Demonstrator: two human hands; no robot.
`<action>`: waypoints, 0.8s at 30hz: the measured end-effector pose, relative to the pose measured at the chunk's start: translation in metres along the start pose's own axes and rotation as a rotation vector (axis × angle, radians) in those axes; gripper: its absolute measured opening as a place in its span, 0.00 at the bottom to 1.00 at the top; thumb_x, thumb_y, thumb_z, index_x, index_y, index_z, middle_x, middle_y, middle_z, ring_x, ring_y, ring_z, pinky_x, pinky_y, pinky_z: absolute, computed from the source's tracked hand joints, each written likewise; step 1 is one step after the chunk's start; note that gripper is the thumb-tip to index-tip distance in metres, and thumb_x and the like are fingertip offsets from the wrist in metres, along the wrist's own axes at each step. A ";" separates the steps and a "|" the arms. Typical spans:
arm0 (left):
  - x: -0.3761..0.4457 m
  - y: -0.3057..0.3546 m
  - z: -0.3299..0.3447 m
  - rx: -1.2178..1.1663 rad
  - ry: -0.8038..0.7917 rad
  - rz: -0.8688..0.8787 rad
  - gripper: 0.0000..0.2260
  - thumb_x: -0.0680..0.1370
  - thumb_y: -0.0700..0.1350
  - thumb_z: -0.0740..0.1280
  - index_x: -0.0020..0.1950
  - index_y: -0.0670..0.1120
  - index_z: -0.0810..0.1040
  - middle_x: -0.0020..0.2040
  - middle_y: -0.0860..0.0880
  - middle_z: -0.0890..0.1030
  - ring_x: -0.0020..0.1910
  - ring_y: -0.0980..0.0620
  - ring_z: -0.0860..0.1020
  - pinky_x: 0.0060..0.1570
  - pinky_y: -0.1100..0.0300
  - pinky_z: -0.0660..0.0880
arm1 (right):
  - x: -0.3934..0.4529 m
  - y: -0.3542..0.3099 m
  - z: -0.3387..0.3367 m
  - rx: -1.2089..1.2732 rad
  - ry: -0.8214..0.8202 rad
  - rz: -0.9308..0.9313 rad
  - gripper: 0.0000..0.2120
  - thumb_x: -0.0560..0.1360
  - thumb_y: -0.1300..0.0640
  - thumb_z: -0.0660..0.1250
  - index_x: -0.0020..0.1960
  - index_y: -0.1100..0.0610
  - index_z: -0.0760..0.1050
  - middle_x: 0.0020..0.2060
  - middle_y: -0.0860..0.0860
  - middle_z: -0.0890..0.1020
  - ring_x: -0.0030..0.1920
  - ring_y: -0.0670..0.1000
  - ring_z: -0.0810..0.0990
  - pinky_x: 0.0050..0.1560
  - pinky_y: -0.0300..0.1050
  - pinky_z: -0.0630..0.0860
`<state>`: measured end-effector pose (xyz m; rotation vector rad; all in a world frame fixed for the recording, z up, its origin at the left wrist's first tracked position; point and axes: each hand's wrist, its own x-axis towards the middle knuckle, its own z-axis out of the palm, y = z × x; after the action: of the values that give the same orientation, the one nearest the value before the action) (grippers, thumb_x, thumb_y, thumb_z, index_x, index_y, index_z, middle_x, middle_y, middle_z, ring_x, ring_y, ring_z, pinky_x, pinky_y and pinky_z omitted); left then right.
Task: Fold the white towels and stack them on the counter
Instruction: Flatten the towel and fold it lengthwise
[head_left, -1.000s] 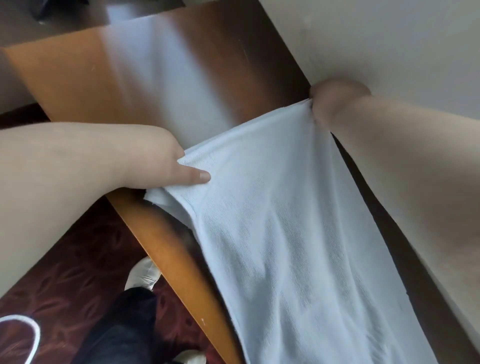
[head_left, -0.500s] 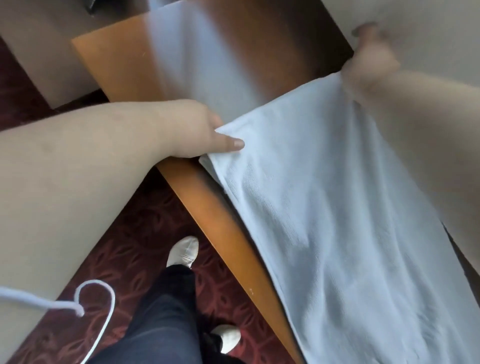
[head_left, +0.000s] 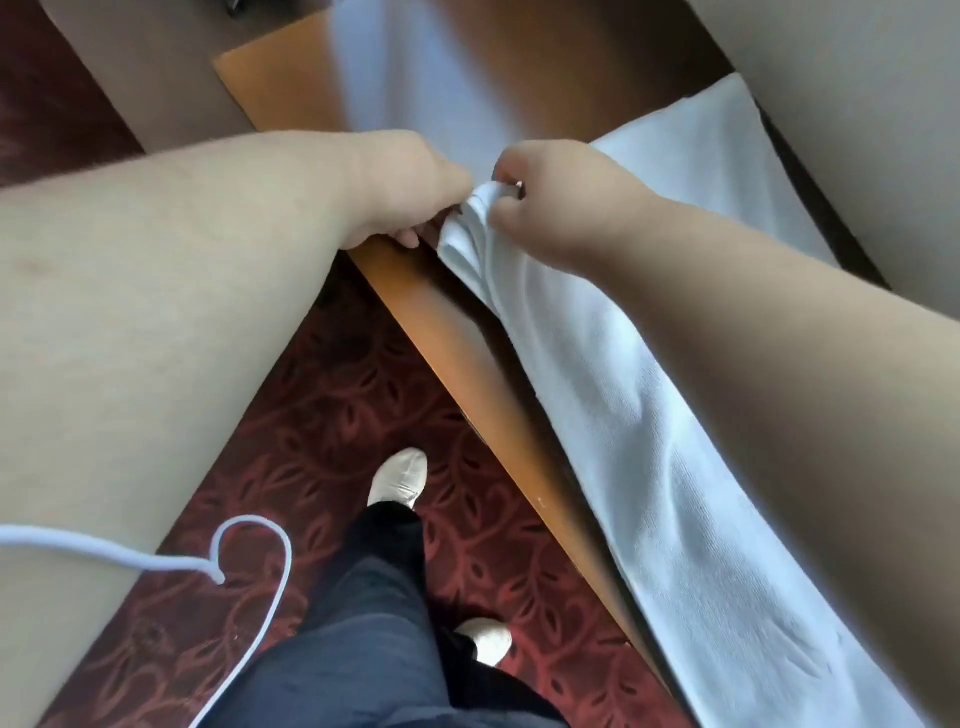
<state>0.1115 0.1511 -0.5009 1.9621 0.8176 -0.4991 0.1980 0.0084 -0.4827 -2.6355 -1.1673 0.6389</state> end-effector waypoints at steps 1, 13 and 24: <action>0.002 -0.002 -0.001 -0.022 -0.048 0.022 0.07 0.74 0.51 0.67 0.42 0.48 0.79 0.34 0.53 0.82 0.31 0.55 0.78 0.37 0.61 0.74 | 0.000 0.005 -0.002 0.057 0.045 0.034 0.09 0.75 0.49 0.57 0.48 0.49 0.74 0.39 0.44 0.77 0.41 0.49 0.76 0.35 0.43 0.68; 0.001 -0.012 -0.028 0.475 -0.054 0.149 0.07 0.67 0.49 0.65 0.42 0.52 0.80 0.40 0.41 0.83 0.34 0.44 0.79 0.37 0.53 0.74 | -0.002 -0.015 0.031 0.430 0.056 0.062 0.22 0.76 0.52 0.62 0.69 0.48 0.66 0.45 0.42 0.79 0.44 0.43 0.79 0.43 0.37 0.72; -0.061 -0.044 0.052 0.446 0.475 0.329 0.12 0.75 0.52 0.59 0.41 0.46 0.77 0.53 0.42 0.74 0.54 0.39 0.70 0.49 0.52 0.70 | -0.220 0.001 0.095 0.041 0.146 0.294 0.24 0.69 0.40 0.73 0.60 0.50 0.74 0.54 0.49 0.77 0.57 0.55 0.75 0.62 0.51 0.70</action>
<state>0.0370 0.1006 -0.5146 2.6274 0.6799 -0.0075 0.0241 -0.1555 -0.5002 -2.7884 -0.7261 0.4998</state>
